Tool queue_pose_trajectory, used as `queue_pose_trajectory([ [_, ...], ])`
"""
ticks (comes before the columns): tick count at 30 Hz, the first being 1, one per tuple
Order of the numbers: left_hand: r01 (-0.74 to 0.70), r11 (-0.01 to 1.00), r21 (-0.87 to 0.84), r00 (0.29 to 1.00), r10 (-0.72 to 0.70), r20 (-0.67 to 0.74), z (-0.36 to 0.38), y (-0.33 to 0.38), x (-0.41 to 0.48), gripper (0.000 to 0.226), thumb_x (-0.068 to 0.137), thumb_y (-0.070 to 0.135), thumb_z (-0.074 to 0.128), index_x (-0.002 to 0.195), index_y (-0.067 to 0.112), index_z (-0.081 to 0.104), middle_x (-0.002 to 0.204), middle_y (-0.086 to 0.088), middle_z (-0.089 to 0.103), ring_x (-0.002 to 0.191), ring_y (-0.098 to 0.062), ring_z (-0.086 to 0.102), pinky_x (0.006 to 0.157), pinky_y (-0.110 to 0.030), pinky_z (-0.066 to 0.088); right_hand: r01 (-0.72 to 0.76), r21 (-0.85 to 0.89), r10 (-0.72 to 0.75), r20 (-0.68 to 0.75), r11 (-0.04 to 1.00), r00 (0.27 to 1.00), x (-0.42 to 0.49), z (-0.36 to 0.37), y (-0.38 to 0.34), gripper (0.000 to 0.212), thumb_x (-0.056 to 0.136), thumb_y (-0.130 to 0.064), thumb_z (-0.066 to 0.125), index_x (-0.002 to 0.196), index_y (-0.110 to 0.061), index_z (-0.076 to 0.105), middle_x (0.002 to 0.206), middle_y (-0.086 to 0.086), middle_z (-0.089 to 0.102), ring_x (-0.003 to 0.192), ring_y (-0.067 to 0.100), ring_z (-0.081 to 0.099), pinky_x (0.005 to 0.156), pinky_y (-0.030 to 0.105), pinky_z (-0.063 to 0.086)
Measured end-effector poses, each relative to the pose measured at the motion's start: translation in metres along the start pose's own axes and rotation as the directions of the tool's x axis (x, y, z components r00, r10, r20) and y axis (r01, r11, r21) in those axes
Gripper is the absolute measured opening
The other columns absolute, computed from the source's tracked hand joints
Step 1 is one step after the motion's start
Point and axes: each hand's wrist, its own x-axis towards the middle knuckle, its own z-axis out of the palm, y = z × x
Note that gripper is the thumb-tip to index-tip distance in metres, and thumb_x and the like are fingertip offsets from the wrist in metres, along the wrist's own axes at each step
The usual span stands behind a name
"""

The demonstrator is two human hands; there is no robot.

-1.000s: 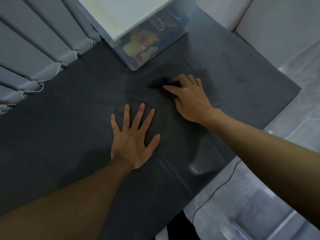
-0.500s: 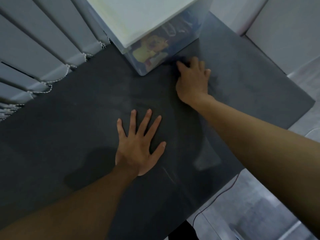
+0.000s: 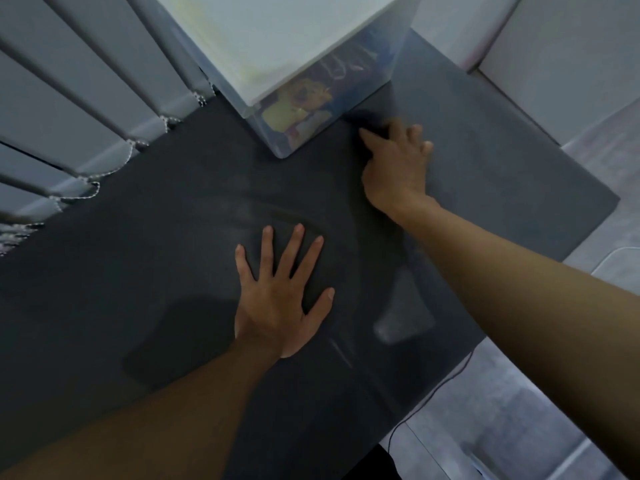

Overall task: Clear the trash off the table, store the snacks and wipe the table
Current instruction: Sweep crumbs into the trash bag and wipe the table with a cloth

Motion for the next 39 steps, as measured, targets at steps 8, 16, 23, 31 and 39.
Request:
queue_pose_trajectory([
  [8, -0.012, 1.000, 0.019, 1.000, 0.012, -0.004, 0.003, -0.001, 0.000, 0.076, 0.094, 0.071, 0.008, 0.159, 0.034, -0.009, 0.168, 0.003, -0.012, 0.153, -0.037, -0.011, 0.115, -0.071, 0.004, 0.088, 0.110, -0.079, -0.089, 0.990, 0.993, -0.028, 0.002, 0.042, 0.048, 0.085, -0.014, 0.044, 0.125, -0.030, 0.066, 0.121, 0.006, 0.056, 0.105, 0.037, 0.046, 0.084, 0.041, 0.033],
  [16, -0.021, 1.000, 0.017, 0.999, 0.021, -0.026, 0.005, -0.001, -0.001, 0.076, 0.094, 0.071, 0.004, 0.158, 0.033, -0.014, 0.167, 0.002, -0.016, 0.152, -0.038, -0.016, 0.115, -0.071, 0.003, 0.475, 0.074, -0.476, 0.006, 0.877, 0.879, -0.082, 0.001, 0.048, 0.051, 0.085, -0.020, 0.039, 0.129, -0.029, 0.064, 0.124, 0.005, 0.057, 0.098, 0.030, 0.046, 0.079, 0.039, 0.039],
  [23, -0.042, 0.999, -0.004, 0.997, 0.042, -0.057, 0.006, 0.000, -0.001, 0.075, 0.095, 0.068, 0.004, 0.159, 0.032, -0.010, 0.167, 0.002, -0.016, 0.153, -0.028, -0.018, 0.115, -0.070, 0.000, -0.142, 0.135, 0.169, -0.210, 0.981, 0.963, -0.106, -0.003, 0.067, 0.042, 0.085, -0.017, 0.053, 0.123, -0.027, 0.068, 0.119, 0.006, 0.059, 0.101, 0.036, 0.049, 0.080, 0.045, 0.042],
  [31, -0.038, 0.999, -0.012, 0.998, 0.037, -0.054, 0.008, 0.002, -0.002, 0.074, 0.096, 0.067, 0.007, 0.160, 0.031, -0.006, 0.168, 0.001, -0.010, 0.154, -0.031, -0.014, 0.115, -0.072, 0.001, 0.177, 0.024, -0.169, -0.188, 0.984, 0.968, -0.145, -0.012, 0.110, 0.038, 0.088, -0.016, 0.052, 0.121, -0.028, 0.069, 0.119, 0.003, 0.060, 0.099, 0.034, 0.049, 0.078, 0.043, 0.041],
  [39, 0.040, 0.994, -0.101, 0.994, -0.050, -0.094, -0.019, 0.031, 0.025, 0.072, 0.093, 0.058, 0.034, 0.152, 0.018, 0.031, 0.159, -0.004, 0.029, 0.148, -0.035, 0.018, 0.117, -0.067, 0.011, 0.320, 0.036, -0.315, -0.104, 0.947, 0.943, -0.156, -0.017, 0.132, 0.044, 0.088, -0.020, 0.047, 0.127, -0.026, 0.066, 0.122, 0.003, 0.059, 0.098, 0.029, 0.046, 0.077, 0.038, 0.037],
])
